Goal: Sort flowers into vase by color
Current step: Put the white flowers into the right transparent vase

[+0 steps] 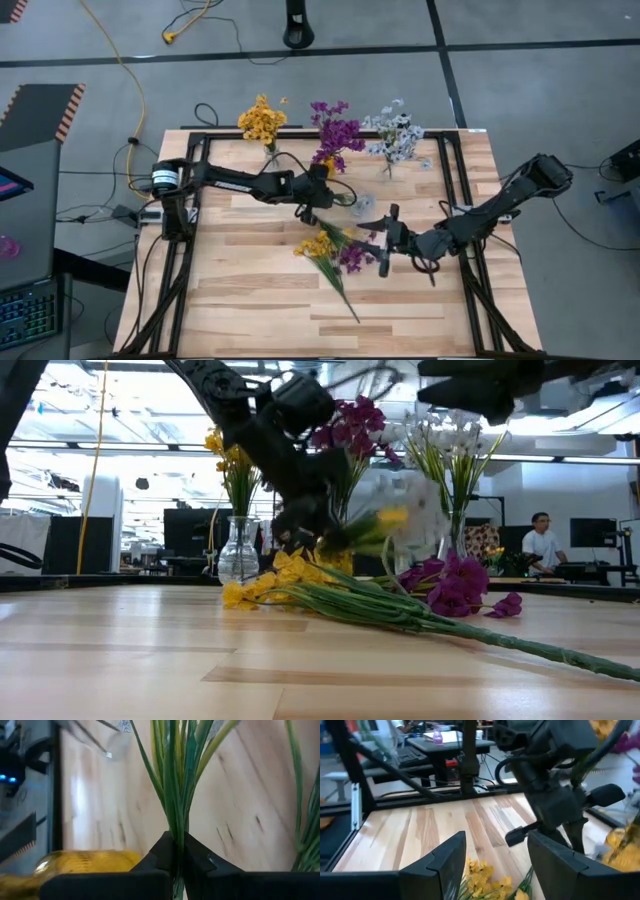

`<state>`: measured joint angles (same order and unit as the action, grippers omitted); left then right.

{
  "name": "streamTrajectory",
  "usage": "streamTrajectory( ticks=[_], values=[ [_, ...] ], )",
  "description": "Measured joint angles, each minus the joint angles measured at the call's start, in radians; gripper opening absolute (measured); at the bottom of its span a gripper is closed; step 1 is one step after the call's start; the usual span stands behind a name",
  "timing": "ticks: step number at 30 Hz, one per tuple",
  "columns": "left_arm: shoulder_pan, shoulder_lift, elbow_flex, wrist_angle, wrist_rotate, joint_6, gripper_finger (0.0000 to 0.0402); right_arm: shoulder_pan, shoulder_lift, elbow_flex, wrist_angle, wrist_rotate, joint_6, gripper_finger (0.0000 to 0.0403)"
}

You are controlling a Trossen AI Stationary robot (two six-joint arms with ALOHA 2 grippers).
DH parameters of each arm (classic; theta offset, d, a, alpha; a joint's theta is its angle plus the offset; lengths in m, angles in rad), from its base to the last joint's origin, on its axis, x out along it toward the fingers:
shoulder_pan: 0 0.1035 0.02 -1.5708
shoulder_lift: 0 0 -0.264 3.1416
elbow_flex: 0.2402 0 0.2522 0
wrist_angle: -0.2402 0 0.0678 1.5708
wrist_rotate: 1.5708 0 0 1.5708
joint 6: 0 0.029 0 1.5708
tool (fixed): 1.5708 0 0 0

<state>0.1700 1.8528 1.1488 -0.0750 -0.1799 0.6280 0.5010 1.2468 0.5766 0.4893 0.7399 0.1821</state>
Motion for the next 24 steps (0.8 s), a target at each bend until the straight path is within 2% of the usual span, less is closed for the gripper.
streamTrajectory(
  ticks=[6,11,15,18,20,24],
  values=[
    [-0.002,-0.074,0.001,-0.009,0.095,-0.186,0.0003,0.026,-0.055,0.0,-0.03,0.06,-0.105,0.024],
    [-0.002,-0.12,0.001,-0.015,0.161,-0.288,0.0003,0.057,-0.09,0.0,-0.081,0.116,-0.113,0.024],
    [-0.001,-0.145,0.001,-0.027,0.233,-0.379,0.0003,0.118,-0.126,0.0,-0.106,0.164,-0.113,0.024],
    [-0.002,-0.153,0.001,-0.017,0.306,-0.456,0.0003,0.178,-0.148,0.0,-0.121,0.237,-0.115,0.024],
    [-0.003,-0.153,-0.001,0.008,0.337,-0.507,0.0003,0.22,-0.153,0.0,-0.123,0.309,-0.114,0.024],
    [-0.025,-0.152,-0.04,0.169,0.338,-0.592,0.0003,0.285,-0.14,0.0,-0.125,0.402,-0.072,0.024]
  ],
)
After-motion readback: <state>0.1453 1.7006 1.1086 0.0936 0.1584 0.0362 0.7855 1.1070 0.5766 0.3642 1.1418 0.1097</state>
